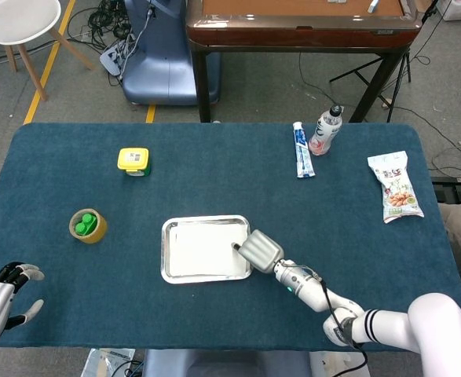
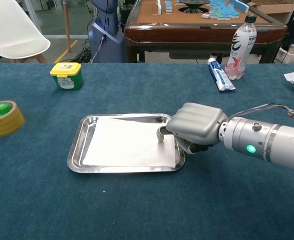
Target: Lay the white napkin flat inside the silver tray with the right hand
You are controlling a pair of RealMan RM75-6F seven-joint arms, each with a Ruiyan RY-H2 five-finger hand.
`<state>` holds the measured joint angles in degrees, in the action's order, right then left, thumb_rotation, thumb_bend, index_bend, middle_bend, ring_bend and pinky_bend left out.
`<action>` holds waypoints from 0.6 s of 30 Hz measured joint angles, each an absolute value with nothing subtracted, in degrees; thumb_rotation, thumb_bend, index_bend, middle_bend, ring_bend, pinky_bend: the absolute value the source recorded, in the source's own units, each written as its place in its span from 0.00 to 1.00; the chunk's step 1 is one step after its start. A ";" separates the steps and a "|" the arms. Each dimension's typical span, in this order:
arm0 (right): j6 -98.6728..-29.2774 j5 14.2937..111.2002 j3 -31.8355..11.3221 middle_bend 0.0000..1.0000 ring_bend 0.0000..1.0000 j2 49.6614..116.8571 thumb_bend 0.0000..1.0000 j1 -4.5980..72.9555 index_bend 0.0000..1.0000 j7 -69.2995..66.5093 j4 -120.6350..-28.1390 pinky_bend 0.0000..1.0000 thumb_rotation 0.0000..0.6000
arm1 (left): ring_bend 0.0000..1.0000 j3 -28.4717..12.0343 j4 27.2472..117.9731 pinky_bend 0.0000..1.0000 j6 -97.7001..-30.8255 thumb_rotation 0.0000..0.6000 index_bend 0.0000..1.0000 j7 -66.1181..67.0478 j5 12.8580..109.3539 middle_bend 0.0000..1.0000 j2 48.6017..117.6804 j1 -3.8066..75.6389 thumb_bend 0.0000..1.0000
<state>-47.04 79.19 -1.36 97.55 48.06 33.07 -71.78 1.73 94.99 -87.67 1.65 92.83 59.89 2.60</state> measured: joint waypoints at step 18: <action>-49.22 80.20 -2.47 1.00 0.92 96.62 1.00 47.83 0.28 32.11 -72.99 1.00 1.00 | 0.23 1.78 95.00 0.48 -87.55 1.00 0.41 1.77 92.88 0.35 59.96 2.64 0.23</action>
<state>-49.22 80.20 -2.47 96.62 47.83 32.11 -72.99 1.78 95.00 -87.55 1.77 92.88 59.96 2.64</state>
